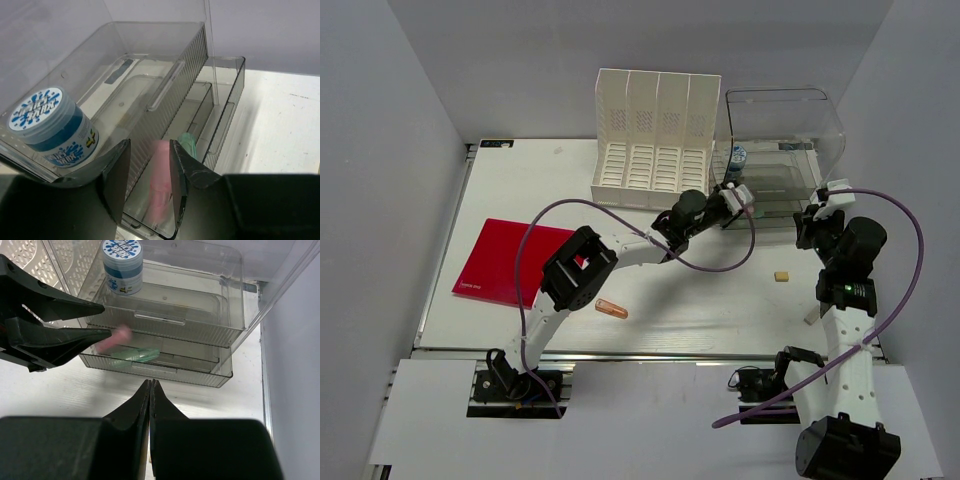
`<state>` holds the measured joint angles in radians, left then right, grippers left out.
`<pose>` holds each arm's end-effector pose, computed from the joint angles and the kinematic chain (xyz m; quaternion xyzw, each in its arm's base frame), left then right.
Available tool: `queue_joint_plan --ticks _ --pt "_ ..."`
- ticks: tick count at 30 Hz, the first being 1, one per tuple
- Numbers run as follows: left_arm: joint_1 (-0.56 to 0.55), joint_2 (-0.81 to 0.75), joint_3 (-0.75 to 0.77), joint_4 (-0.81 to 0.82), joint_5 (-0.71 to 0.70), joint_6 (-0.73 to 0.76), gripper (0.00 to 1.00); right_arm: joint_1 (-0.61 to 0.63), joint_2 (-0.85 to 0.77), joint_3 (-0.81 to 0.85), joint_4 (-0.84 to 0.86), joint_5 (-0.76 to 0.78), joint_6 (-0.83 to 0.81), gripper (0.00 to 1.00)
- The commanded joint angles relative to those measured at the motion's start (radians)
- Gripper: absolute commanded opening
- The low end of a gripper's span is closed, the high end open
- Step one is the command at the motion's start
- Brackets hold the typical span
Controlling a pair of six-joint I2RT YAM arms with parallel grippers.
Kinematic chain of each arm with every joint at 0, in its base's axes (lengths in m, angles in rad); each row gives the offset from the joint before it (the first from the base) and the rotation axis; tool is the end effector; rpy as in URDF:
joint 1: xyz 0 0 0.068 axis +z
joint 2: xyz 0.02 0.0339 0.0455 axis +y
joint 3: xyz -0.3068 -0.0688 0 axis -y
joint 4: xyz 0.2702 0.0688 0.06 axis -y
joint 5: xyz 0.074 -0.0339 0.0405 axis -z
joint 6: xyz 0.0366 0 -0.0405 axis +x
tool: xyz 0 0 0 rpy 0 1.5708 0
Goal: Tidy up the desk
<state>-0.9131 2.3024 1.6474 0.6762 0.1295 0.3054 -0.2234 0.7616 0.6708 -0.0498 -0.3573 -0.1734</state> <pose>0.3545 -0.4667 0.2271 0.4374 0.5460 -0.2565 0.6669 0.1781 -0.0273 0.3453 -0.0979 0.7457 0.0044 0.6590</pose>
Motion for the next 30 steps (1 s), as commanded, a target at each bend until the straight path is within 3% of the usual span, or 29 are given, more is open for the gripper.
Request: queue_joint_plan --ticks 1,8,10,12,13,14,16,17,18,20,21,23,24,25,27,28,30 --pt "-0.004 -0.020 0.048 -0.021 -0.017 -0.003 0.47 -0.013 -0.015 -0.008 0.039 -0.016 0.009 0.00" --pt "-0.004 -0.052 0.025 -0.015 -0.025 -0.006 0.46 -0.025 -0.018 -0.011 0.039 -0.028 0.012 0.00" --pt "-0.004 -0.089 -0.027 -0.001 -0.018 -0.023 0.39 -0.027 -0.021 -0.013 0.038 -0.038 0.011 0.00" --pt "-0.013 -0.181 -0.085 0.008 -0.008 -0.075 0.21 -0.031 -0.025 -0.014 0.038 -0.087 -0.006 0.00" --pt "-0.013 -0.217 -0.153 -0.009 -0.002 -0.106 0.16 -0.036 -0.025 -0.014 0.038 -0.116 -0.018 0.08" --pt "-0.013 -0.259 -0.191 -0.021 0.001 -0.136 0.07 -0.037 -0.022 -0.014 0.018 -0.197 -0.050 0.32" --pt "-0.001 -0.391 -0.311 -0.103 -0.023 -0.263 0.03 -0.039 -0.007 -0.008 -0.016 -0.297 -0.087 0.55" --pt "-0.001 -0.441 -0.343 -0.151 -0.036 -0.334 0.01 -0.039 -0.005 -0.004 -0.056 -0.392 -0.127 0.73" --pt "0.012 -0.536 -0.371 -0.220 -0.065 -0.442 0.01 -0.039 0.001 -0.002 -0.071 -0.431 -0.139 0.79" --pt "0.023 -0.616 -0.428 -0.444 -0.198 -0.508 0.08 -0.039 0.019 -0.002 -0.096 -0.529 -0.167 0.89" --pt "0.023 -0.697 -0.451 -0.511 -0.224 -0.566 0.36 -0.039 0.028 0.006 -0.128 -0.554 -0.193 0.89" --pt "0.036 -0.774 -0.529 -0.665 -0.304 -0.659 0.60 -0.034 0.059 0.019 -0.175 -0.592 -0.213 0.89" --pt "0.045 -0.846 -0.575 -0.775 -0.326 -0.766 0.77 -0.034 0.083 0.035 -0.188 -0.600 -0.227 0.86" --pt "0.057 -0.879 -0.593 -0.832 -0.326 -0.825 0.84 -0.034 0.094 0.039 -0.196 -0.600 -0.232 0.86" --pt "0.072 -0.928 -0.620 -1.005 -0.355 -1.007 0.94 -0.033 0.119 0.047 -0.208 -0.597 -0.238 0.69" --pt "0.082 -0.955 -0.633 -1.074 -0.370 -1.081 0.95 -0.031 0.126 0.050 -0.214 -0.592 -0.239 0.46" --pt "0.111 -0.959 -0.632 -1.268 -0.375 -1.270 0.94 -0.034 0.140 0.058 -0.216 -0.577 -0.235 0.16"
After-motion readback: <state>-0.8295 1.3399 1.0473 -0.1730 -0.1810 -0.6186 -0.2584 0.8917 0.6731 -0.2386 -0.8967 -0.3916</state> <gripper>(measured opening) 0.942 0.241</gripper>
